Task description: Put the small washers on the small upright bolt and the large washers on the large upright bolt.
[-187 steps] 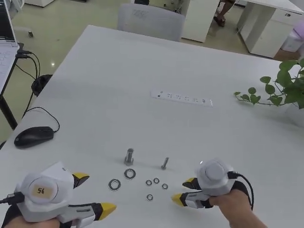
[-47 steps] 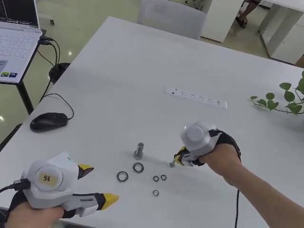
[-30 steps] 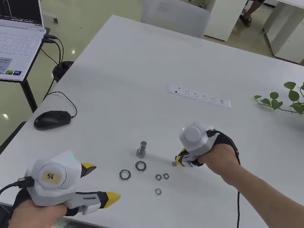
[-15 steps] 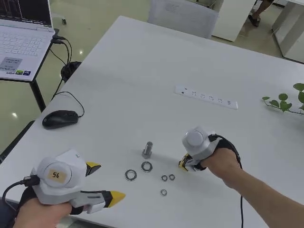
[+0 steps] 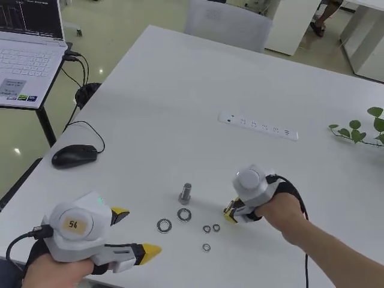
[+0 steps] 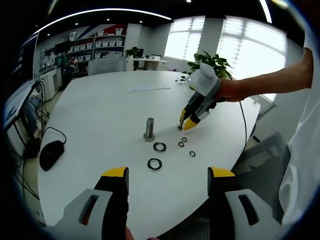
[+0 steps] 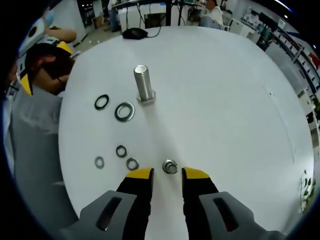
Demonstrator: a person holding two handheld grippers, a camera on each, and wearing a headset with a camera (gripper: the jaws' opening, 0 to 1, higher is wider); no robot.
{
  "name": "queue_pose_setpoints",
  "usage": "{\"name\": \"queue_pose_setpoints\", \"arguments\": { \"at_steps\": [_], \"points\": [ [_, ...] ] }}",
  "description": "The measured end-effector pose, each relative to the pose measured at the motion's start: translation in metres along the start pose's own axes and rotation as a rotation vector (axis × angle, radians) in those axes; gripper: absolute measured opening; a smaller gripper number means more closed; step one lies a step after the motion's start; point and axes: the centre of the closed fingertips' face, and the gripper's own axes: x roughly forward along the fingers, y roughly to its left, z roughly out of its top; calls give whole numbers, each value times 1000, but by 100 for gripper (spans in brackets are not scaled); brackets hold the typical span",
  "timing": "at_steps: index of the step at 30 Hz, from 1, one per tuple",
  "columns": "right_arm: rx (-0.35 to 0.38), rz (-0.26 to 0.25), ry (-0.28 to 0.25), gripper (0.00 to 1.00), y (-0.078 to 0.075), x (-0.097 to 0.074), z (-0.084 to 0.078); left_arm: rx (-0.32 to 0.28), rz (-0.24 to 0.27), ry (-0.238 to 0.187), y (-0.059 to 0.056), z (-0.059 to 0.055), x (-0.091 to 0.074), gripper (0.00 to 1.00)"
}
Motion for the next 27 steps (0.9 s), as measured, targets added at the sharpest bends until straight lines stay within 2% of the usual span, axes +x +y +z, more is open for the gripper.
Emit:
{"name": "queue_pose_setpoints", "arguments": {
  "at_steps": [6,13,20,23,27],
  "points": [
    [15,-30,-46,27,-3,-15,4,10,-5,-4,-1,3,0,63],
    [62,-79,-91,33,-7,-37,-3,11,-9,-9,-5,4,0,63],
    [114,-108,-113,35,-3,-53,-19,12,-13,-11,-8,3,1,63],
    [154,-110,-123,35,3,-56,-28,12,-14,-14,-9,3,1,63],
    [172,-103,-117,35,15,-54,-40,13,-14,-15,-9,2,0,63]
  ]
}}
